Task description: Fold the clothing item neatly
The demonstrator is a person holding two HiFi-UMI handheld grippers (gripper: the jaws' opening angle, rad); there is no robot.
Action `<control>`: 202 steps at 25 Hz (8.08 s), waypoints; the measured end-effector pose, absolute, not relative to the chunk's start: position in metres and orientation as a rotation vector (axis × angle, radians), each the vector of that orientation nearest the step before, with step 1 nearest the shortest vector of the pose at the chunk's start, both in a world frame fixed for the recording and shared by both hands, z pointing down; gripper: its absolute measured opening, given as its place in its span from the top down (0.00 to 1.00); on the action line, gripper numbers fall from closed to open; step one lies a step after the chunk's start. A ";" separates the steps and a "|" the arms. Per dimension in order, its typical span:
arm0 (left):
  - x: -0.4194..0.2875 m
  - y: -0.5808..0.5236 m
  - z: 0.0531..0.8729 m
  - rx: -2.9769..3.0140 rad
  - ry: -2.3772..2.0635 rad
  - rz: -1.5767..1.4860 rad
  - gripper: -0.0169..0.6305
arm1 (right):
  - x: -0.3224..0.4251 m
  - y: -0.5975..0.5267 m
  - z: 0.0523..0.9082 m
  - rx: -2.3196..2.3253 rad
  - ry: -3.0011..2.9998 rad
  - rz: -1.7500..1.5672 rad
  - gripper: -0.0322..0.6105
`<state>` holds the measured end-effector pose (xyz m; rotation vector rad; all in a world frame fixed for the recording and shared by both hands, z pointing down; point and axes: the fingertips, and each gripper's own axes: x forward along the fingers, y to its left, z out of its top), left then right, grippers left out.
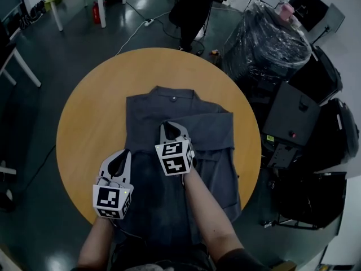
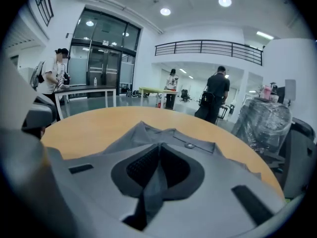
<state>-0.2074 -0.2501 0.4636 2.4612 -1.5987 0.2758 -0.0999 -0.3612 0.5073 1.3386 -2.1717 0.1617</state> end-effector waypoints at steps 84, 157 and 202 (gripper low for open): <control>-0.211 0.085 0.772 2.613 -1.431 0.124 0.38 | 0.208 0.048 0.817 1.276 -2.420 0.246 0.42; -0.243 -0.535 0.465 2.240 -1.702 0.439 0.93 | 0.208 -0.560 0.455 1.664 -2.308 0.261 0.95; -0.124 -0.231 0.410 2.412 -1.540 0.109 0.96 | 0.069 -0.229 0.382 1.780 -2.568 0.278 0.96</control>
